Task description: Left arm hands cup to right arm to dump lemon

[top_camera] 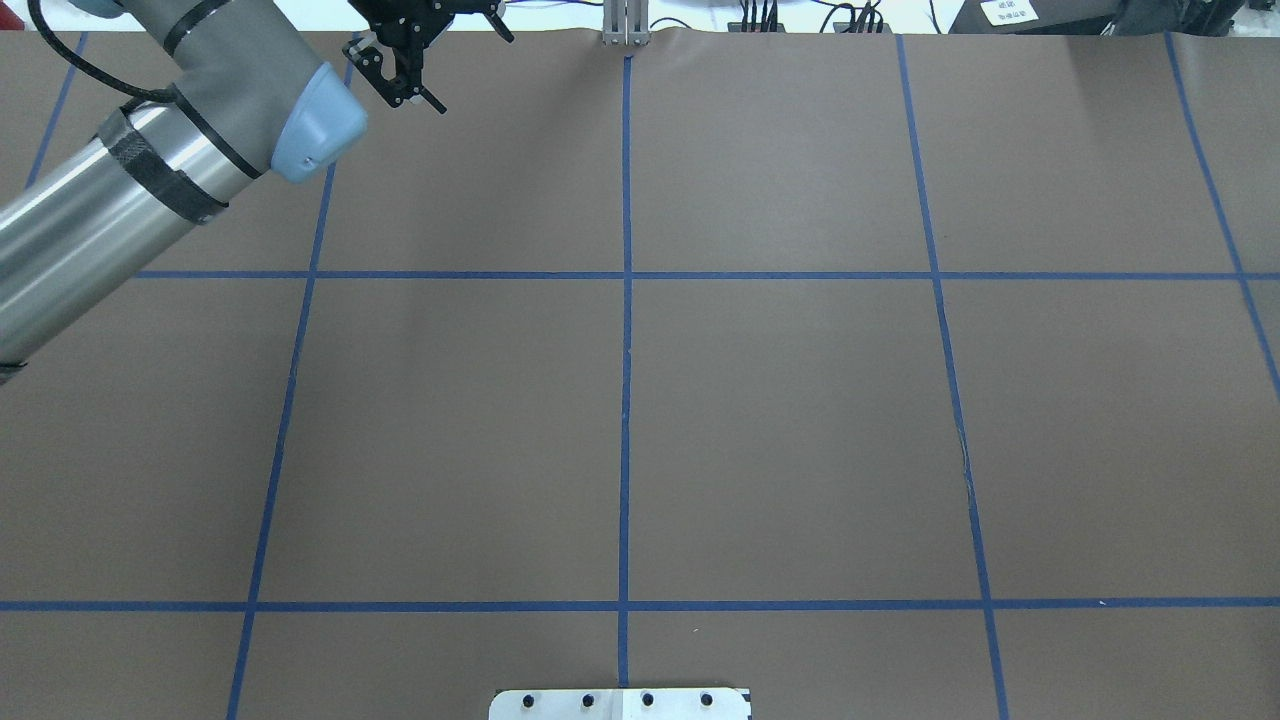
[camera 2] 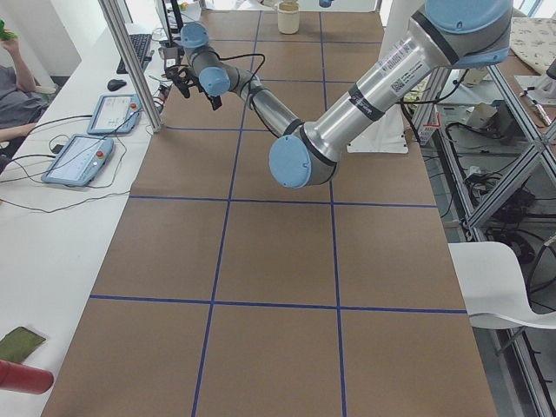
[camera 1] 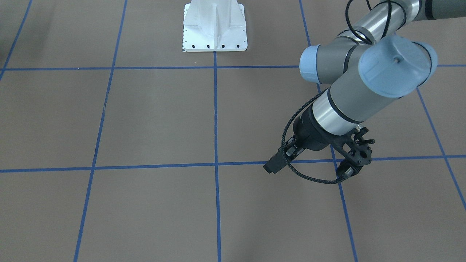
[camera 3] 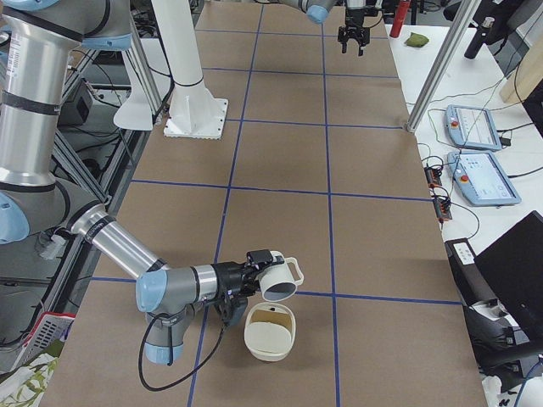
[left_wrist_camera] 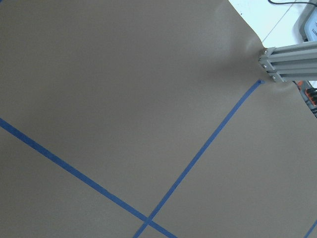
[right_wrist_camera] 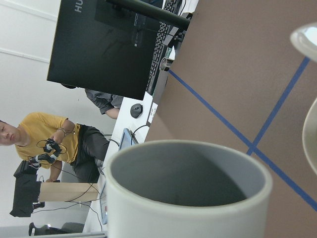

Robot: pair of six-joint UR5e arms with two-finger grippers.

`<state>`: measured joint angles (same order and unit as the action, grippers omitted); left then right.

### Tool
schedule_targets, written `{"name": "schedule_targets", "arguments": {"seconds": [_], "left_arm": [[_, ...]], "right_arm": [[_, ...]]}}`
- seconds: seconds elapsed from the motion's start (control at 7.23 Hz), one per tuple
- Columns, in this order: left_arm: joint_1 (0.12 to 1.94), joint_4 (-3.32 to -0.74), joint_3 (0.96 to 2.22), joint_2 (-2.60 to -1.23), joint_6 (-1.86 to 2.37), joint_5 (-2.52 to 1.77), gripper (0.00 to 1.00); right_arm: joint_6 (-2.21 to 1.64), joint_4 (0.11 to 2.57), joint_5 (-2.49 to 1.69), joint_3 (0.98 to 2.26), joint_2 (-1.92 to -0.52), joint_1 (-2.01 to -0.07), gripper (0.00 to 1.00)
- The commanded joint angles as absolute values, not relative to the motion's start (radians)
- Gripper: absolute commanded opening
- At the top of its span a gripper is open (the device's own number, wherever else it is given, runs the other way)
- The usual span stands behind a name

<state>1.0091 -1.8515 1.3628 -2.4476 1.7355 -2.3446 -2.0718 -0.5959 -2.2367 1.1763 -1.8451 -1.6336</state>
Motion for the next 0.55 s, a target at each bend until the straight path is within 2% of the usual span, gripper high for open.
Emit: {"name": "schedule_targets", "arguments": {"seconds": [0.0, 0.41], "left_arm": [[1.008, -1.852, 1.362, -2.448, 1.727, -2.344, 1.00], [1.008, -1.852, 1.362, -2.448, 1.724, -2.342, 1.00]], "right_arm": [[-2.228, -0.638, -2.227, 1.174, -1.839, -1.634, 0.03], [-2.501, -0.705, -2.139, 1.173, -1.839, -1.634, 0.02]]}}
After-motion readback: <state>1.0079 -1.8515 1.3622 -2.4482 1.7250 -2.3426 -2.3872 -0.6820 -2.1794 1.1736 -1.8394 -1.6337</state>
